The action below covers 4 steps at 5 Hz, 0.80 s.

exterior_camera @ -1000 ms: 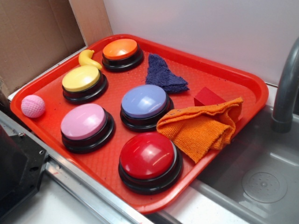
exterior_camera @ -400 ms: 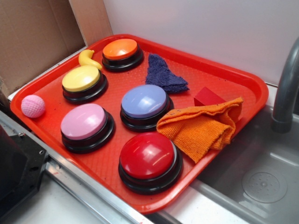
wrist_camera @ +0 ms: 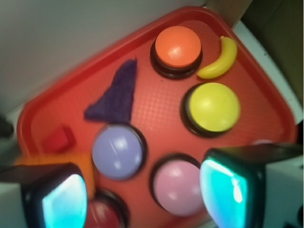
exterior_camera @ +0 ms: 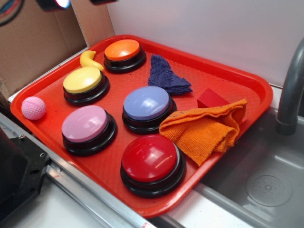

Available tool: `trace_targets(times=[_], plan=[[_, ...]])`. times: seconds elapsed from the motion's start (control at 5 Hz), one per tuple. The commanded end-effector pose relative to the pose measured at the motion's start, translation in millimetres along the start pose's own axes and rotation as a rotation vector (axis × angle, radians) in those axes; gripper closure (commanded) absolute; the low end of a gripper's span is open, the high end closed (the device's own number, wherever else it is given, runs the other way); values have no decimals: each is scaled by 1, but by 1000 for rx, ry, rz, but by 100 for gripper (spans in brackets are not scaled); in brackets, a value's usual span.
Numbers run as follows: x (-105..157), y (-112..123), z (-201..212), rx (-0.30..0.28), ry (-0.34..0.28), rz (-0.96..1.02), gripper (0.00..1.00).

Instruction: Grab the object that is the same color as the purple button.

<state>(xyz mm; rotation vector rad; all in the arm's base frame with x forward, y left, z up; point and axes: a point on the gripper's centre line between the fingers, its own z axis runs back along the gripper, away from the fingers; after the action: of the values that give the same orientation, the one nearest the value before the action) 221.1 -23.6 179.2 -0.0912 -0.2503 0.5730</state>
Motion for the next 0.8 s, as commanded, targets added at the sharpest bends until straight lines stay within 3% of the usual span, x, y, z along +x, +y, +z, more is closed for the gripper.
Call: trace_targets(times=[0.0, 0.2, 0.6], plan=[[59, -25, -60, -2, -181, 343, 0], [69, -33, -95, 13, -164, 399, 0], [75, -31, -150, 127, -142, 399, 0]])
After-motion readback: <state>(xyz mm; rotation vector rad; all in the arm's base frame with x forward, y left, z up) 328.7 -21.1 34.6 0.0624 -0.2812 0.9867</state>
